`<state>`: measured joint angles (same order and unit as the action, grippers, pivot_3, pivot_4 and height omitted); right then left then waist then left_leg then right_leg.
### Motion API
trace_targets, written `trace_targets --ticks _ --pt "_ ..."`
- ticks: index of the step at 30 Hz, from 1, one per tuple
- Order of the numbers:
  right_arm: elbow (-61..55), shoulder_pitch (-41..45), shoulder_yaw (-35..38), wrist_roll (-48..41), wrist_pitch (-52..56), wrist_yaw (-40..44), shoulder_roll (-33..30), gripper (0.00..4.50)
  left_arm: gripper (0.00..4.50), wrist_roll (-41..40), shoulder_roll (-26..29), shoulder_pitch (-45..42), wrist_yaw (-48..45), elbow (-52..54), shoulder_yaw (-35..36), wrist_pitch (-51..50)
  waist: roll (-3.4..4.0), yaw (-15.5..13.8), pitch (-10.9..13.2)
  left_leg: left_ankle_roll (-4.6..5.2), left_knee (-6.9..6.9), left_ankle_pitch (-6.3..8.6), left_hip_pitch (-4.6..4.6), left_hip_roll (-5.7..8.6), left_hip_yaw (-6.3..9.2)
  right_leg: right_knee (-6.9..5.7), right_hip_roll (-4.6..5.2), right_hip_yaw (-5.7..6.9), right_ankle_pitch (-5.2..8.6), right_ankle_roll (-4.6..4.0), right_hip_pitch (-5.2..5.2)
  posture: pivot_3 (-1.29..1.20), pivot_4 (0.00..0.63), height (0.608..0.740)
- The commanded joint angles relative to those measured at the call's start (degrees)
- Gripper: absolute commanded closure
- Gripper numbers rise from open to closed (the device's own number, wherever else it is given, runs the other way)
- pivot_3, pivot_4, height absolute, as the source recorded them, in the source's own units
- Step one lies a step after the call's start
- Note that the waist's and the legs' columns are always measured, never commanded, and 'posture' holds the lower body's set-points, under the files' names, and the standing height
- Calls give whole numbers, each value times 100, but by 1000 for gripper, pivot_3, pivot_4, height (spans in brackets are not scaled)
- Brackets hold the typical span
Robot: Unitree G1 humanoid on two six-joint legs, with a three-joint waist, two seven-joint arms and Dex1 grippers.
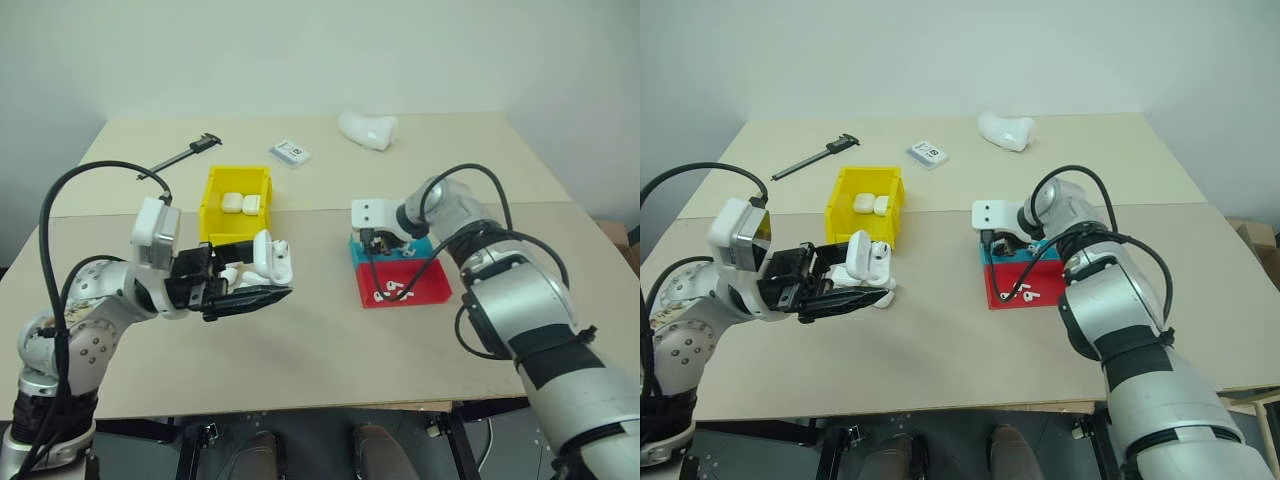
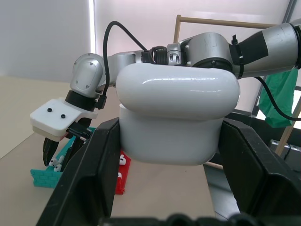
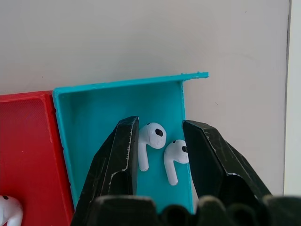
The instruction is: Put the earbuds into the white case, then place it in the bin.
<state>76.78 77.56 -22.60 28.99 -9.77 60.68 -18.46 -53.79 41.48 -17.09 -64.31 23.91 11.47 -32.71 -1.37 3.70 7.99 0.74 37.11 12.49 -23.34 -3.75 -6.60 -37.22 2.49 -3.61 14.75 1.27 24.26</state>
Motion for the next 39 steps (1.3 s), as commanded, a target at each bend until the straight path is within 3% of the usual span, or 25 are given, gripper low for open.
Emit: trace_targets --ticks 1,33,37,39 --pt "-63 124 -22 4 6 -14 3 2652 1668 -74 0 25 63 241 125 96 0 0 0 0 0 0 0 0 0 0 0 0 0 0 0 0 150 740" --pt "20 -121 -237 199 50 -36 -17 2652 1668 -161 51 170 259 524 252 84 0 13 0 -3 -2 -2 7 0 1 -2 -1 0 0 0 -4 0 150 740" --pt "23 -143 -249 220 54 -14 -13 3801 1668 -179 55 176 267 547 265 77 0 12 0 -3 -2 -2 8 0 2 -2 0 -1 0 0 -6 0 150 740" --pt "24 -149 -241 215 86 -35 -4 3887 1668 -184 56 176 269 555 267 74 0 12 0 -3 -2 -2 9 0 1 -2 0 0 0 0 -7 0 150 740"
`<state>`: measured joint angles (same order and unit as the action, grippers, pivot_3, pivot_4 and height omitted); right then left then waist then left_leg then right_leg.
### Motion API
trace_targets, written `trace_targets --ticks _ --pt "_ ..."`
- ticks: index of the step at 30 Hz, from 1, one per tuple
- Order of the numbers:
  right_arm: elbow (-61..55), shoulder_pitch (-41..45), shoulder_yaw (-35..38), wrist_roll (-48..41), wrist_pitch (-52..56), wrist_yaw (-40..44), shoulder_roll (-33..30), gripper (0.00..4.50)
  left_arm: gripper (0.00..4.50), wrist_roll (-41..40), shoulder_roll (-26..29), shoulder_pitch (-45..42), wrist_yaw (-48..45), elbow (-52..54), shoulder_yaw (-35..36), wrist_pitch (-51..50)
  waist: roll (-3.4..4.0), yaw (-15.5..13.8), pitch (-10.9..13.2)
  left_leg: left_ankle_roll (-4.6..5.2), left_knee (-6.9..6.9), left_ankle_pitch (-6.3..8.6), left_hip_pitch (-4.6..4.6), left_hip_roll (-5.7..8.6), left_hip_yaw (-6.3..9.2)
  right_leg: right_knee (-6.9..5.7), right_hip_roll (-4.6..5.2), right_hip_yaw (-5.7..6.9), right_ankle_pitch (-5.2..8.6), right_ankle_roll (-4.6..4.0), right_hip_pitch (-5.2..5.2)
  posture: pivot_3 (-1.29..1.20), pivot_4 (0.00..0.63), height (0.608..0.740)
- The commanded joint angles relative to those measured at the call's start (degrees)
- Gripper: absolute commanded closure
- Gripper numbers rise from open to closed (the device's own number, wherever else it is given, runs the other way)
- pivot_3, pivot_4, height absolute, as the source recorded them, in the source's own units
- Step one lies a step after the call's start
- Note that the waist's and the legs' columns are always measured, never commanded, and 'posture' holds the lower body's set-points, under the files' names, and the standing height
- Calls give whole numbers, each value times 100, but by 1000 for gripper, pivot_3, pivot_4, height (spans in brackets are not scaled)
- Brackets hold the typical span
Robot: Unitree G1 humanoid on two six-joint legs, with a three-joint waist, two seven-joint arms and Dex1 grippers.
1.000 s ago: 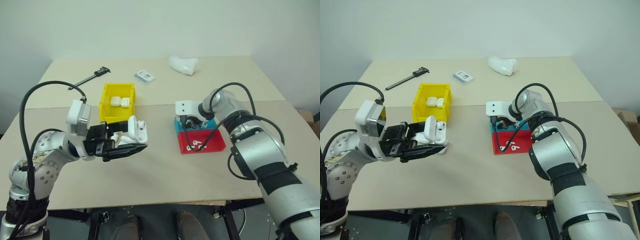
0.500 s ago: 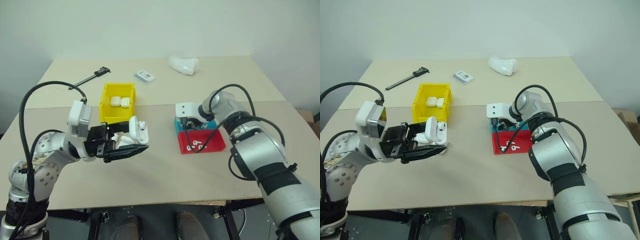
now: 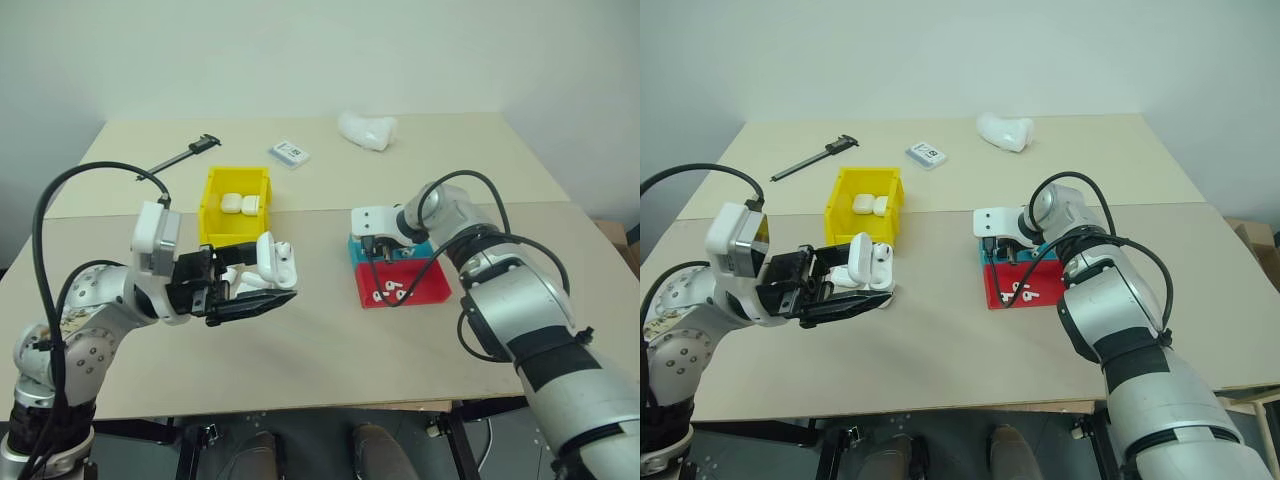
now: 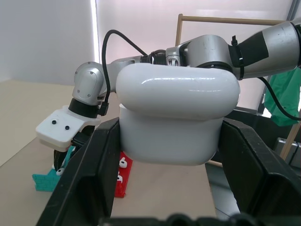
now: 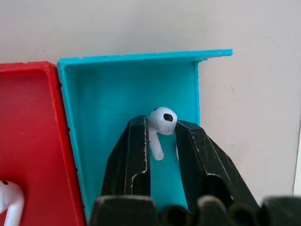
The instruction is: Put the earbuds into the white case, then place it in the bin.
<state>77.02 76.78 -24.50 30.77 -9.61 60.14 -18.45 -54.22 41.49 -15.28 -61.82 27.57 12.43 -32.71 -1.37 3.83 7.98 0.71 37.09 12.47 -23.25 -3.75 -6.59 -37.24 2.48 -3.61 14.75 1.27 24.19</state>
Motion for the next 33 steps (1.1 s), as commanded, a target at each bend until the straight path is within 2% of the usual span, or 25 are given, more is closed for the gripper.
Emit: trace_targets --ticks 1,8,13,16,18,21,24,26,30,33 --pt "1 -74 -44 32 87 4 -1 3887 1668 -143 54 -10 19 188 170 73 0 0 0 0 0 0 0 0 0 0 0 0 0 0 0 0 150 740" --pt "-14 -24 272 -286 356 96 -22 3887 1668 -163 43 -76 -18 145 125 57 0 -1 0 0 0 0 1 0 1 0 0 0 0 0 -1 0 150 740" --pt "-198 253 1094 -1152 1000 737 -240 3887 1668 -134 -11 -249 -96 -12 16 69 0 -6 0 0 -1 0 -5 0 1 2 0 0 0 0 3 0 150 740" --pt "-719 245 1772 -1936 1383 1201 -516 3887 1668 -75 -131 -399 -95 -138 -79 111 0 -19 1 0 -2 0 -6 1 1 4 1 0 0 0 3 0 150 740" --pt "-1618 -80 2375 -2671 1984 1409 -734 3887 1668 -12 -261 -523 -46 -224 -174 132 0 -44 1 0 -2 0 -6 1 2 5 1 1 0 0 2 0 150 740" --pt "-4081 -1209 3345 -4020 3437 1425 -935 3887 1668 204 -459 -720 -1 -345 -394 225 -1 -151 0 1 -4 1 -7 -3 8 11 -1 11 0 0 -7 0 150 740" --pt "-6840 -2486 4516 -5926 5778 742 -802 3887 1668 332 -826 -1028 154 -551 -650 277 -1 -277 0 1 -3 1 -13 -3 8 10 0 16 0 1 -6 0 150 740" --pt "-8178 -3159 4807 -6785 6589 300 -651 3887 1668 375 -970 -1150 151 -650 -751 290 0 -316 0 1 1 1 -16 -2 7 6 2 9 0 1 1 0 150 740" --pt "-9729 -3827 5196 -8400 7433 -648 -221 3887 1668 522 -1124 -1327 91 -881 -920 323 1 -229 0 2 -1 1 -3 -4 10 0 -5 -7 -1 1 -1 0 150 740" --pt "-10303 -4029 5266 -9406 7643 -1411 -6 3887 1668 582 -1219 -1425 34 -1044 -1022 312 0 -205 0 2 -3 1 6 -3 15 -3 -10 -7 -1 1 -8 0 150 740"
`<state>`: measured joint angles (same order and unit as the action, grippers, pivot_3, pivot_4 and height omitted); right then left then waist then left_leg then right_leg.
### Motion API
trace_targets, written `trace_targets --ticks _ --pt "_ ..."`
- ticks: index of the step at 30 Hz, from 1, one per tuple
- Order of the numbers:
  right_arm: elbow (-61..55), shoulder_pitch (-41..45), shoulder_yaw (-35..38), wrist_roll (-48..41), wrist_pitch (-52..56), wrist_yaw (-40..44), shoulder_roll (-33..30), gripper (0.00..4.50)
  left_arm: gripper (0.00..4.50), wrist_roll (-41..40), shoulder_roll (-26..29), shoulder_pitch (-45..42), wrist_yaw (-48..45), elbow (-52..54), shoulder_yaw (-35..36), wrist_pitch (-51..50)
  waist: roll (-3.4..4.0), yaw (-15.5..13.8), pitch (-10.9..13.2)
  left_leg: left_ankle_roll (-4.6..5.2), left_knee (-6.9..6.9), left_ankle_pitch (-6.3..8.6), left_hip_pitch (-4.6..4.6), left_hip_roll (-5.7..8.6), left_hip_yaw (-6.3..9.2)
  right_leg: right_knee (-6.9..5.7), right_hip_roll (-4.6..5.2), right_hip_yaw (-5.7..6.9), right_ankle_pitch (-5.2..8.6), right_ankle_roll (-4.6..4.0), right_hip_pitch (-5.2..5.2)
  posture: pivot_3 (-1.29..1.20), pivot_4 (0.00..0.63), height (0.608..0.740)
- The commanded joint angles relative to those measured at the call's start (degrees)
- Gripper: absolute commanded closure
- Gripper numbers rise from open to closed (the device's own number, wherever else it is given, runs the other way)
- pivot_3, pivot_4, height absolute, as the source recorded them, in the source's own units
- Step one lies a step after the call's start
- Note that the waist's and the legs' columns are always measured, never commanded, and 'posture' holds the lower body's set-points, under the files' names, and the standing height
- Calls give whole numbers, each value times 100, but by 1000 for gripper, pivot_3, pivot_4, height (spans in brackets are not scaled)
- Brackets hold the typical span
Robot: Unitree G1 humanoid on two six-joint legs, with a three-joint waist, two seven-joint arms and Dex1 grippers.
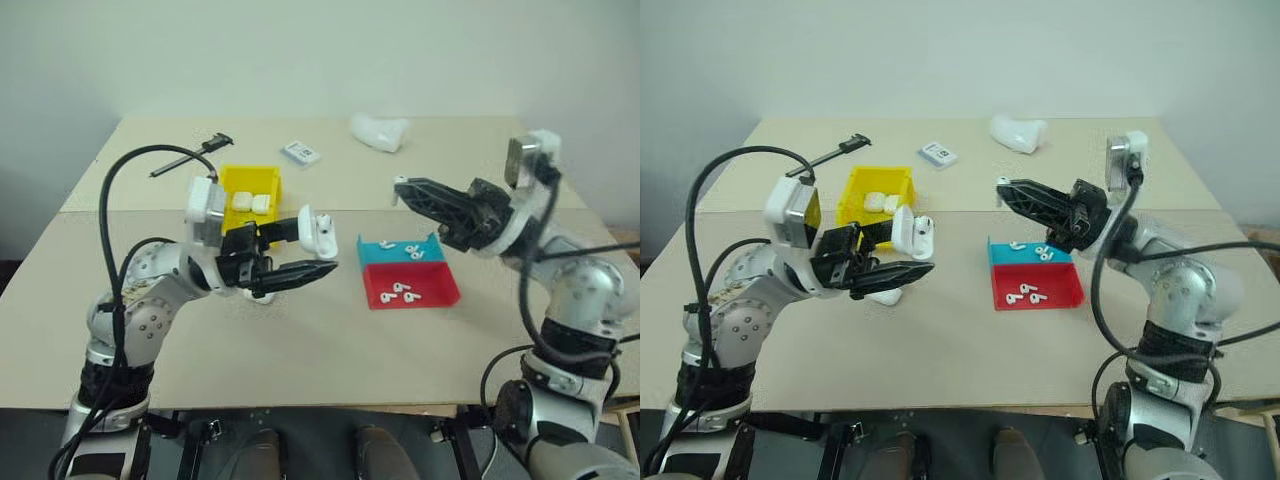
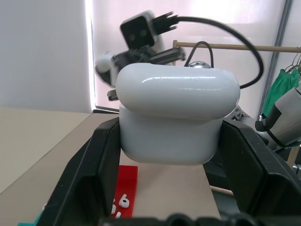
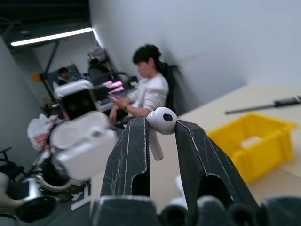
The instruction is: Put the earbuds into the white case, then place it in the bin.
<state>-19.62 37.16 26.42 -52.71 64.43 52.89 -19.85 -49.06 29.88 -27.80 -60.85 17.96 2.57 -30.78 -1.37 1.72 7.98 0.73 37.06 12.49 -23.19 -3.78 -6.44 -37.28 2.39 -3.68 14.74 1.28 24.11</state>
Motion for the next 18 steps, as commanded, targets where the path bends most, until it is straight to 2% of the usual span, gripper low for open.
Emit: trace_targets --ticks 1,4,9,18 --pt "-754 -126 137 -1278 247 -902 146 3887 1668 96 -91 -188 -81 -124 -68 128 0 10 0 0 0 0 -1 1 2 0 0 1 0 0 1 0 150 740" --pt "-1011 -324 -93 -1625 166 -1315 72 3887 1668 191 -224 -266 -86 -234 -176 174 -1 1 0 1 0 0 -8 3 3 9 1 2 0 1 0 0 150 740" --pt "-1219 -399 -556 -1708 -3 -1767 -101 3887 1668 196 -357 -378 -193 -314 -247 162 -1 -7 0 4 2 2 -22 4 6 14 3 4 1 2 8 0 150 740" --pt "-1298 -613 -1194 -1532 -359 -1925 -539 3887 1668 280 -414 -403 -280 -346 -258 179 -1 -17 0 5 3 2 -22 4 14 17 2 8 1 3 5 0 150 740"
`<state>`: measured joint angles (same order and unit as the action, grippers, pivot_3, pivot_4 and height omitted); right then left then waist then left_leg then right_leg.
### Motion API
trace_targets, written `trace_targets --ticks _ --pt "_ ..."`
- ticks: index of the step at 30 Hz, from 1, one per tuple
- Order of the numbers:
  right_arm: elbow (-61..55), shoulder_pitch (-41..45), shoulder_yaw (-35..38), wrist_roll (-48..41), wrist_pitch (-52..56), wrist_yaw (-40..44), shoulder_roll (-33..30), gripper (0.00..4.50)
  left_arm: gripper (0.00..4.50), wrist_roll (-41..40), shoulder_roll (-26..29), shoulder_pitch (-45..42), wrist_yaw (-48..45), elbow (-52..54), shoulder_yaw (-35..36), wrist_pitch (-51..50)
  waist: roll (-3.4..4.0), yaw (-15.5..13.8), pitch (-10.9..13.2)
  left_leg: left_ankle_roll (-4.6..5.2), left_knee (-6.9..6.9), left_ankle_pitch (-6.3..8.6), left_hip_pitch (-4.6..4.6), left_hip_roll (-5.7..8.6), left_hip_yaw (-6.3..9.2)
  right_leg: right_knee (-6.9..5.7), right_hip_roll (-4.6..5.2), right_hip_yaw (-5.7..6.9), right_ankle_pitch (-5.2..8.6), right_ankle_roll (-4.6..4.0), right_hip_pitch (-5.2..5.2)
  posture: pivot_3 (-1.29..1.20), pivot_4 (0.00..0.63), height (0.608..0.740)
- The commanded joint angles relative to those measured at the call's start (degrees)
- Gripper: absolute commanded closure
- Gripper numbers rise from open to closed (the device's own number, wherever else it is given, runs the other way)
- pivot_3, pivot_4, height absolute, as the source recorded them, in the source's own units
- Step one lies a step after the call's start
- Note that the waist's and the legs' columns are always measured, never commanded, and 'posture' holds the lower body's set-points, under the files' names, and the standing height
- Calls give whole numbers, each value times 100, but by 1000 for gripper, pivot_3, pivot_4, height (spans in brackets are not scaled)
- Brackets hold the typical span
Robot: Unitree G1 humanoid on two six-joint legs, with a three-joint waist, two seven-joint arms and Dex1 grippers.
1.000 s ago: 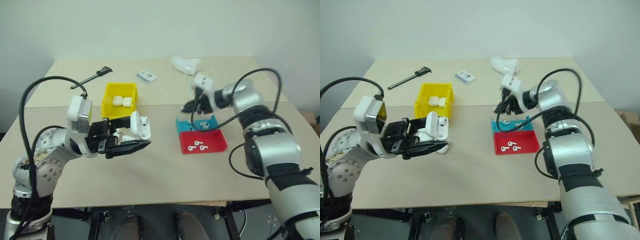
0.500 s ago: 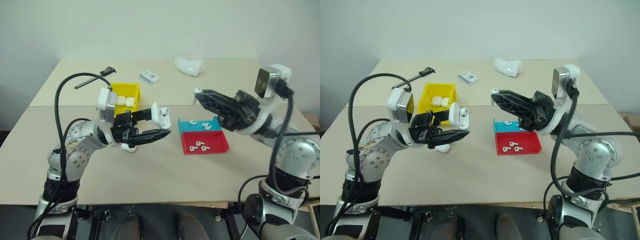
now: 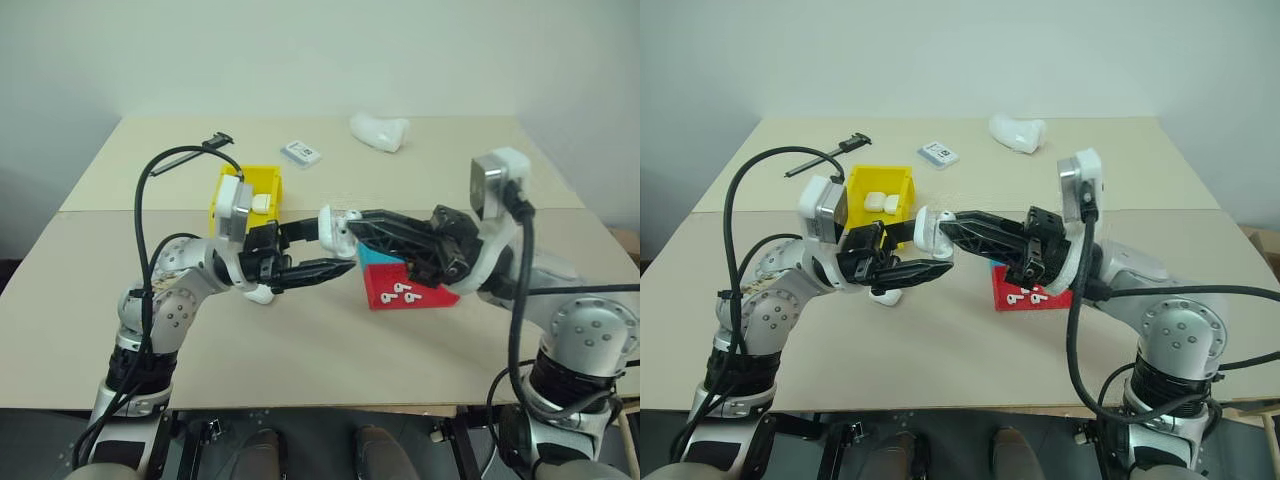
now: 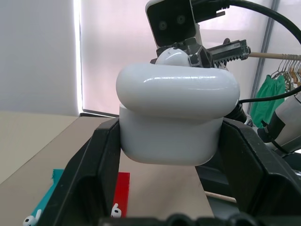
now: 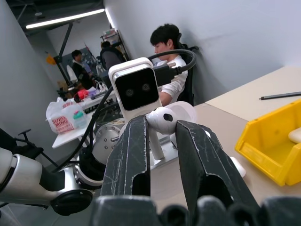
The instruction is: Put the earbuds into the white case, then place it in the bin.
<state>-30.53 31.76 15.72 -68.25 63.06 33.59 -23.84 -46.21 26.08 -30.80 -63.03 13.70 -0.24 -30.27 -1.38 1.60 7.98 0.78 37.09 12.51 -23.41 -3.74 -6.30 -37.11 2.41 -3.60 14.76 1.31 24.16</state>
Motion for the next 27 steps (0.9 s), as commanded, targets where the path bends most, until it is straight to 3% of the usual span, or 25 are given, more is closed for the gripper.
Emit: trace_targets --ticks 1,9,18,26,27 --pt "-216 -99 -165 -9 -271 19 -182 3887 1668 9 -45 -104 -63 75 20 136 0 -7 0 1 0 1 -1 0 1 1 0 0 0 0 0 0 150 740" --pt "-288 -251 -567 177 -583 110 -540 3887 1668 102 -147 -163 -69 32 29 183 -1 -6 0 1 2 0 0 0 2 0 0 0 0 0 0 0 150 740" --pt "-261 -390 -792 516 -940 361 -934 1066 1668 166 -205 -230 -58 -36 68 212 -1 -32 1 2 2 1 -1 0 2 1 0 0 0 0 0 0 150 740" --pt "-208 -664 -172 -95 -1157 1291 -1609 1066 1668 275 -128 -119 -169 -92 98 212 -4 -77 2 5 2 3 -4 0 2 6 0 2 0 1 0 0 150 740" --pt "-201 -650 -188 -59 -1177 1361 -1683 1234 1668 312 -152 -115 -155 -119 78 232 -4 -77 3 5 4 3 -2 0 4 6 0 2 0 1 -3 0 150 740"
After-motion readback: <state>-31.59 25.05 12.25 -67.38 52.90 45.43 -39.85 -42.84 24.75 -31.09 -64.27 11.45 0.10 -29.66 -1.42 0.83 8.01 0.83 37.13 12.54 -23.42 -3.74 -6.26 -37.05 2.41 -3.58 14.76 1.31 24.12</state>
